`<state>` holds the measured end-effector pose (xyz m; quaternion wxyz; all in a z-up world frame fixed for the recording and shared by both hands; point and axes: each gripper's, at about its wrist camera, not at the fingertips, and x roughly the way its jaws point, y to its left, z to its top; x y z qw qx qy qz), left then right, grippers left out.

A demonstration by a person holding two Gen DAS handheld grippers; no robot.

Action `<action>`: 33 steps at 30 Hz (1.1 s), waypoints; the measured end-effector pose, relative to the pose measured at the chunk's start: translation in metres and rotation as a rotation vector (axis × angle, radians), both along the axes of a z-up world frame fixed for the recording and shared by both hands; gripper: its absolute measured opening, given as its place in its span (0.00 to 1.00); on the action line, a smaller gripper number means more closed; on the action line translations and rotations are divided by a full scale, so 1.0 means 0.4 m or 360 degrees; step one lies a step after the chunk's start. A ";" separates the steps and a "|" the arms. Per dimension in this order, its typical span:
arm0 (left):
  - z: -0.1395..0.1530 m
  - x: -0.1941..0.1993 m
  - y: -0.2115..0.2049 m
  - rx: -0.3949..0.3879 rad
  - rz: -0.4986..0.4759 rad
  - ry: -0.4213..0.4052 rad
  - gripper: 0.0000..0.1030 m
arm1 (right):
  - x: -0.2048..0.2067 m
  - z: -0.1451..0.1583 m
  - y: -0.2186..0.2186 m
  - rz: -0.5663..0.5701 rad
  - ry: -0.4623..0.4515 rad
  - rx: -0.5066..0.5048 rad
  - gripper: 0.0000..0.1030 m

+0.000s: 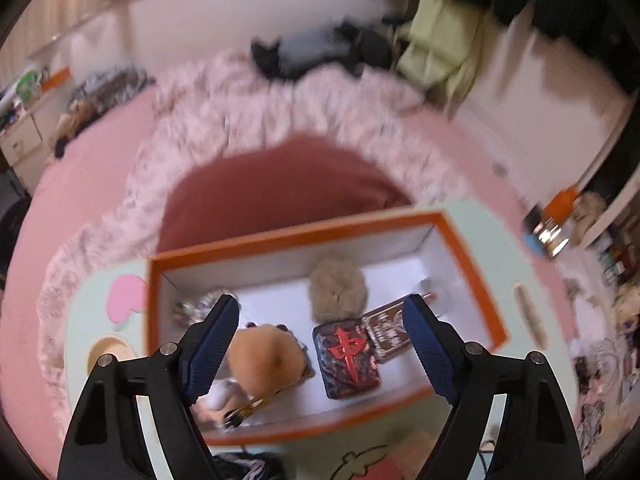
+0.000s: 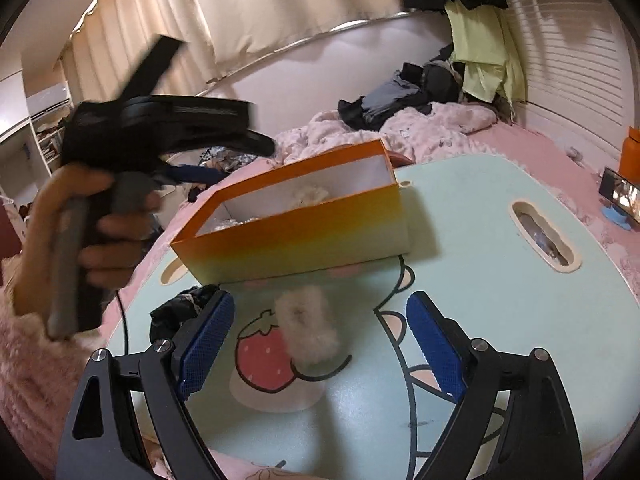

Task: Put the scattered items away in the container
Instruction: 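Set the white pompom on the table with the right tool while the left tool reaches into the box, then grasp the beige fluffy pompom in the box with the left tool and set it on the table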

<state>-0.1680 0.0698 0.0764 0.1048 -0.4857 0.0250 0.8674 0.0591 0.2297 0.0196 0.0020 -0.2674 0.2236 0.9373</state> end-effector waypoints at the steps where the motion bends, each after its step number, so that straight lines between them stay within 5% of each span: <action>1: -0.018 -0.012 0.014 -0.0018 -0.0009 -0.0043 0.81 | -0.002 -0.002 0.006 0.0004 -0.0008 -0.0012 0.85; 5: -0.069 -0.047 0.052 -0.0140 0.0036 -0.0114 0.64 | -0.003 -0.009 0.018 0.0001 -0.0023 -0.0039 0.85; 10: -0.123 -0.075 0.058 -0.0108 0.0046 -0.0253 0.42 | -0.002 -0.006 0.003 0.0006 -0.0038 -0.0006 0.85; 12: -0.132 -0.077 0.067 -0.0122 0.0014 -0.0242 0.25 | -0.004 -0.005 -0.004 0.0018 -0.0048 0.0016 0.85; 14: -0.124 -0.069 0.068 -0.0118 -0.0029 -0.0208 0.21 | -0.006 -0.002 -0.018 0.0034 -0.0055 0.0047 0.84; 19: -0.040 -0.017 0.036 -0.0026 -0.0069 0.0004 0.21 | -0.015 -0.003 -0.040 0.0063 -0.0097 0.0112 0.65; 26: 0.120 0.164 -0.077 0.0292 -0.0052 0.0295 0.21 | -0.019 -0.015 -0.034 0.0078 -0.0127 0.0087 0.63; 33: 0.003 0.322 -0.147 0.0230 -0.0001 0.0288 0.21 | -0.023 -0.020 -0.036 0.0102 -0.0147 0.0070 0.63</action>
